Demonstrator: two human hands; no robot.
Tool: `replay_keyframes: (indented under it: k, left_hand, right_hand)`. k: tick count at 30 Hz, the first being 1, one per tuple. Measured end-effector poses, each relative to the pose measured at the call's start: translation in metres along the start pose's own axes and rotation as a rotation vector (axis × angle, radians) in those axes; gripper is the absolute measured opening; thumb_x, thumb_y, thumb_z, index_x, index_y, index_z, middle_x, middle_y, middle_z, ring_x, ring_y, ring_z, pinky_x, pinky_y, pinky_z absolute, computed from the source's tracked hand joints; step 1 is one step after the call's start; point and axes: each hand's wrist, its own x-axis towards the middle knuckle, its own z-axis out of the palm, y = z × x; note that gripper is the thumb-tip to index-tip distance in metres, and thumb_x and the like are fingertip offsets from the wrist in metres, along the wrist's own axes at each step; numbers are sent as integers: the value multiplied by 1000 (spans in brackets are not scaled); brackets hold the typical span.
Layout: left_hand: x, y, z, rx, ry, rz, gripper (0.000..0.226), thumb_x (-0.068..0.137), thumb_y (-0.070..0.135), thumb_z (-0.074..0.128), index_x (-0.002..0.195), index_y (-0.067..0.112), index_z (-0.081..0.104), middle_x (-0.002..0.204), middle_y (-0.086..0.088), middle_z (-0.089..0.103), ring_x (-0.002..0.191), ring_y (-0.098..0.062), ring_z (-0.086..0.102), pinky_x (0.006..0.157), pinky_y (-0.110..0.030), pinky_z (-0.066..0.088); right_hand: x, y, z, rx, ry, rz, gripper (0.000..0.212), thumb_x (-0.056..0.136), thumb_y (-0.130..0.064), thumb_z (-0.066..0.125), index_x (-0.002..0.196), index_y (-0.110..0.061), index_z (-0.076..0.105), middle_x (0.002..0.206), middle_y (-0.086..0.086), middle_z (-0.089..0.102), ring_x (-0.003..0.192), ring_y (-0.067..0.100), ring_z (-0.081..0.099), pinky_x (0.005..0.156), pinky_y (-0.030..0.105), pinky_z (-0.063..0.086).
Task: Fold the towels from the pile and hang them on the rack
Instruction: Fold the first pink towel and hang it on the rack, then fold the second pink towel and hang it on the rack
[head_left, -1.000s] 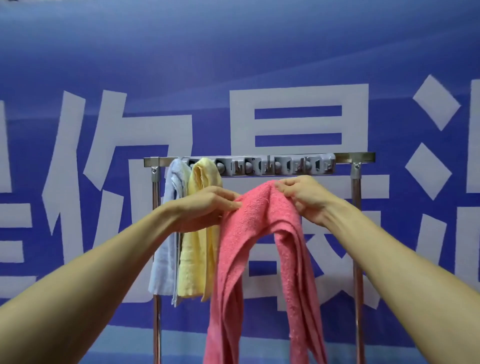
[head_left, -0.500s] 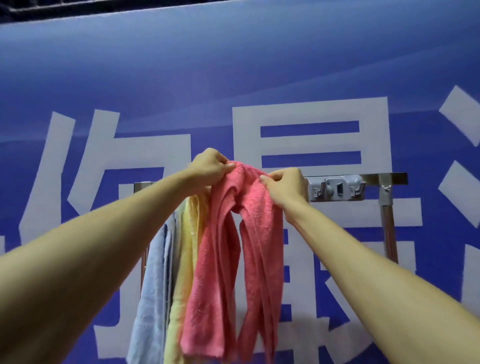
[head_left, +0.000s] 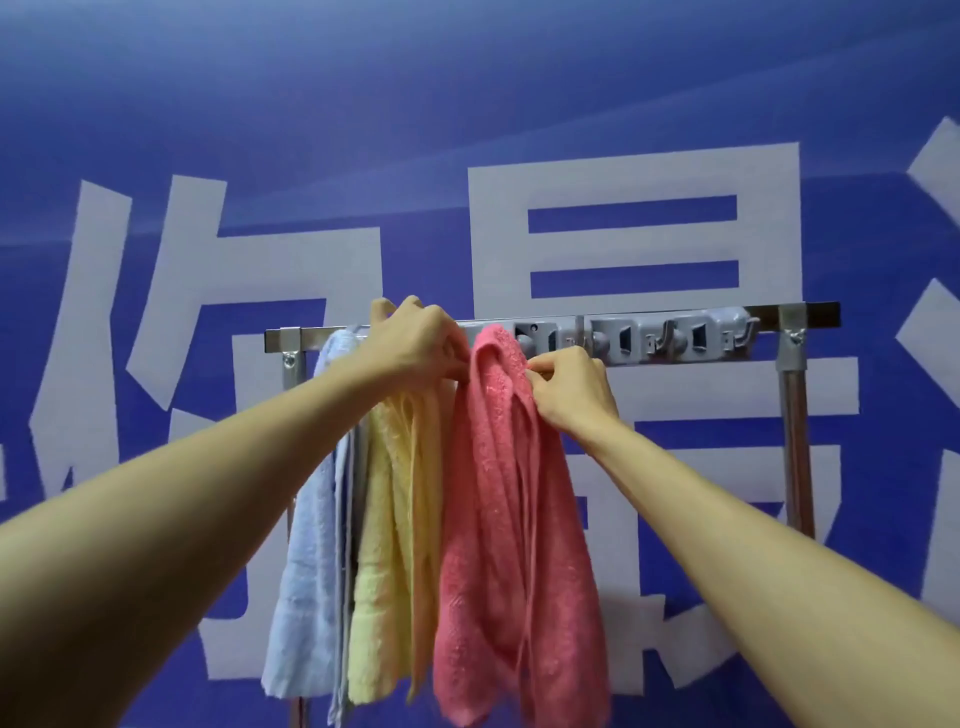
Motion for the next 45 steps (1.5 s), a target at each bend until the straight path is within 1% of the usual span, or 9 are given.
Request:
replay_keyframes:
  k: [5,9,13,25,30,33,37,41,45]
  left_hand:
    - [-17,3,-20,-97,46,-11,15,86,40,63,95,30,71,98,8,71,101,-16,59,101,-37,22]
    - [-48,16,-46,-319,156,-52,19,88,28,63,105,24,71,108,4,70,109,-17,59,103,-39,33]
    - [-100,48,-55,-619,195,-45,19,86,13,63,101,19,73,94,0,71,88,-14,63,80,-23,47]
    - [-284,130,50,-1066,-512,-304,18,89,13,62,101,24,69,90,9,71,87,-6,65,79,-20,50]
    - [-333,147,114,-1101,-784,-388,20,92,8,56,109,9,67,93,-3,68,84,-12,61,63,-3,42]
    - [-364,152,162,-1103,-939,-454,16,92,12,58,105,17,67,93,3,68,85,-8,61,75,-10,45]
    - [-413,152,228,-1048,-1093,-489,17,91,9,59,102,15,69,97,7,69,85,-2,61,80,-11,44]
    - [-466,147,290,-986,-1170,-628,15,91,5,55,98,10,68,88,0,65,82,-12,58,75,-16,46]
    - [-525,144,341,-890,-1222,-785,14,91,1,52,99,1,64,87,-6,60,75,-15,56,51,-6,42]
  right_hand:
    - [-10,-2,-16,21,-83,22,14,87,-32,64,86,-24,76,89,1,73,91,23,66,83,40,55]
    - [-31,-1,-42,9,-161,16,21,92,-12,54,104,-18,70,95,4,72,90,18,67,75,28,51]
    - [-63,4,-73,0,-245,39,23,92,-11,52,106,-18,69,99,5,70,89,19,67,73,29,56]
    - [-220,86,-95,-40,-723,196,22,97,-14,51,115,-10,63,102,6,69,88,18,64,80,36,56]
    - [-282,173,-56,-43,-804,390,21,95,-10,54,112,-4,63,101,12,69,85,19,63,76,36,52]
    - [-318,228,-27,-54,-847,525,20,91,-4,56,108,2,64,90,13,67,76,20,62,66,31,50]
    - [-367,290,8,-87,-903,663,15,87,-2,57,97,0,68,73,7,66,55,9,57,48,19,46]
    - [-424,341,47,-61,-951,813,13,87,-5,55,85,-8,67,66,-2,63,54,8,57,55,27,49]
    - [-485,373,86,-13,-1042,997,15,88,-2,51,83,-8,64,75,5,60,64,15,54,55,23,44]
